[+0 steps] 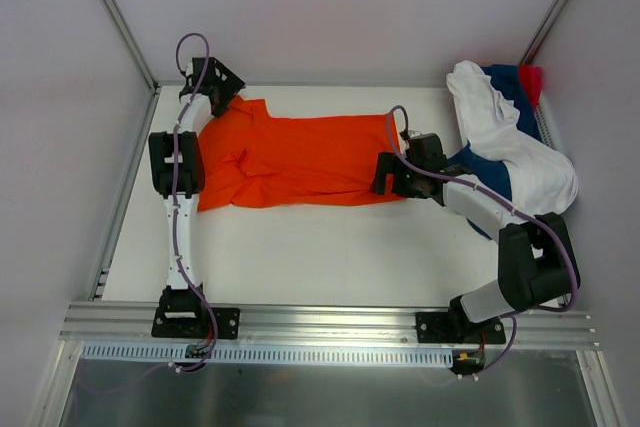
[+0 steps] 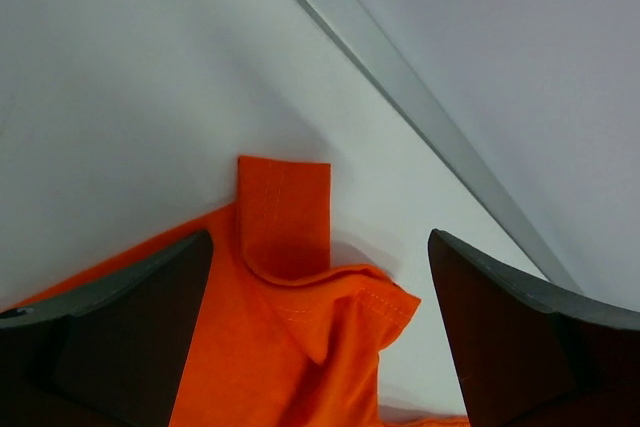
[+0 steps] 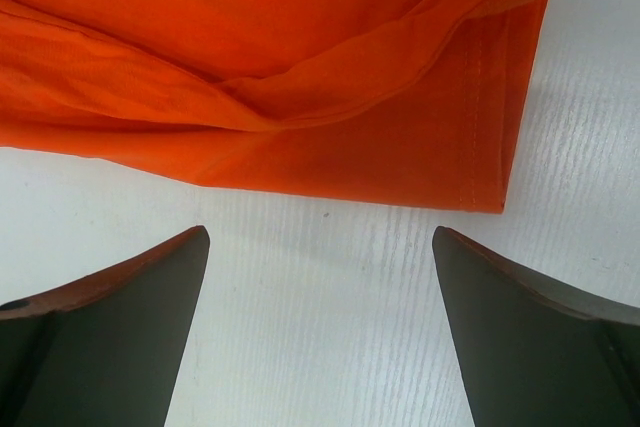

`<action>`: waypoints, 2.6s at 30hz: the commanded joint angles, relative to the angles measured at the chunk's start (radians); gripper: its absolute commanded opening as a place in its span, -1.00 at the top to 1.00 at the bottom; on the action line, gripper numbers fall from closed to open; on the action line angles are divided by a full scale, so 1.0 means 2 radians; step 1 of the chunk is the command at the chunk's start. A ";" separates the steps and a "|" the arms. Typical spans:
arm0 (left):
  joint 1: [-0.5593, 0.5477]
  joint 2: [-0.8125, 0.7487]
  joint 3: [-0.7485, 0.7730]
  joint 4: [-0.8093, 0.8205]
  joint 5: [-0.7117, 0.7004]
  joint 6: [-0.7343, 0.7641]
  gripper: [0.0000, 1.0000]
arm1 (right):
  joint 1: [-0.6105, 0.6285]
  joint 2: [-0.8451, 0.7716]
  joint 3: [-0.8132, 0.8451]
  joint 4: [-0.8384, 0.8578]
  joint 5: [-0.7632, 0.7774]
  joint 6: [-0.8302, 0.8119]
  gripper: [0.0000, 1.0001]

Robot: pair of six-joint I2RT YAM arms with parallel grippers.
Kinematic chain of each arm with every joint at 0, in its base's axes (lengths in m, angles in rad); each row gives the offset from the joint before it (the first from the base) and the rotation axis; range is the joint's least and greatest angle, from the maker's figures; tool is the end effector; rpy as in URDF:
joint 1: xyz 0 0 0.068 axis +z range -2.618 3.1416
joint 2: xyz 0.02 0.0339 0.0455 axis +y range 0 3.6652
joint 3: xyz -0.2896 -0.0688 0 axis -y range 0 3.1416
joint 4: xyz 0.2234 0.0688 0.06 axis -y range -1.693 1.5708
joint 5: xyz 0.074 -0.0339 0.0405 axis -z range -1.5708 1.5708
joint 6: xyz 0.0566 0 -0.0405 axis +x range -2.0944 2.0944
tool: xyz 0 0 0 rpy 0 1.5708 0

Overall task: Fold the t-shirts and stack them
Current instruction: Grap the side of the flattened tshirt furthest away from the robot with both arms

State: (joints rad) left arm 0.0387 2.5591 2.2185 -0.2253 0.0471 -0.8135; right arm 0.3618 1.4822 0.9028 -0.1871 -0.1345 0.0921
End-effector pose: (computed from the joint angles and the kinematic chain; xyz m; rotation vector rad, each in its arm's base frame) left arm 0.6023 0.0207 0.1847 -0.8746 1.9951 -0.4997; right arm 0.2853 0.1161 0.2396 -0.3842 2.3290 0.3806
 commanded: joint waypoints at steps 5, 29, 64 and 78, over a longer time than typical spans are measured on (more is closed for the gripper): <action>-0.005 0.043 0.049 0.018 -0.005 -0.036 -0.77 | 0.000 -0.007 0.010 0.005 0.010 -0.011 -0.99; -0.006 0.100 0.085 0.073 0.026 -0.076 0.63 | 0.000 0.005 0.016 -0.002 0.015 -0.014 -0.99; 0.018 0.027 -0.150 0.392 0.193 -0.056 1.00 | -0.119 0.455 0.589 -0.063 -0.003 0.037 -0.99; 0.018 0.037 -0.131 0.388 0.203 -0.053 1.00 | -0.129 0.460 0.548 -0.026 -0.010 0.080 -0.99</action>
State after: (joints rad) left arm 0.0734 2.6629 1.9465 0.5419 0.4244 -0.9348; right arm 0.0826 2.4321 2.0182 -0.2279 -0.1387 0.2131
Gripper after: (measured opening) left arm 0.008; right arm 0.993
